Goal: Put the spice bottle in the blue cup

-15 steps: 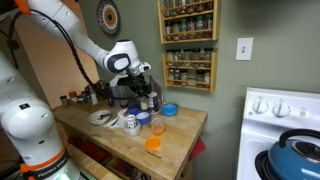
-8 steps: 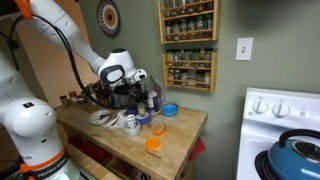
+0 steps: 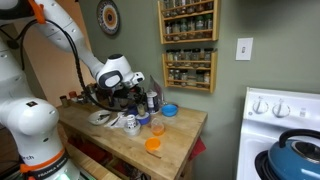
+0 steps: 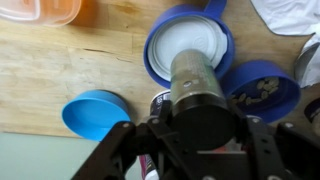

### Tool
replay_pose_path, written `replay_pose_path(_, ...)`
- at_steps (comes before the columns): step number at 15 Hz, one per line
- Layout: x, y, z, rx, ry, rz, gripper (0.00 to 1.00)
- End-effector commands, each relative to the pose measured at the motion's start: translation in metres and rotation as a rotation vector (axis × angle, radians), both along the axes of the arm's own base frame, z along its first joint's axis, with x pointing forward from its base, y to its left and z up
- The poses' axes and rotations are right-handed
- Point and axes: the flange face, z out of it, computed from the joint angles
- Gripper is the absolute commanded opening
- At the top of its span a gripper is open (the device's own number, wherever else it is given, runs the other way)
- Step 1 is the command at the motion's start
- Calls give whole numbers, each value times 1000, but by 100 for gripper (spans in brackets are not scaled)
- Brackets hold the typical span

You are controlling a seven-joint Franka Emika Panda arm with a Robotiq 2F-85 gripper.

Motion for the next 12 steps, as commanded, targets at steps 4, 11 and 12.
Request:
replay_pose_path(4,4,-1,-45,-69,38,16,29)
replay_pose_path(11,4,-15,15,-6,36,3,100)
replay_pose_path(12,6,-22,28,12,26,-21,100)
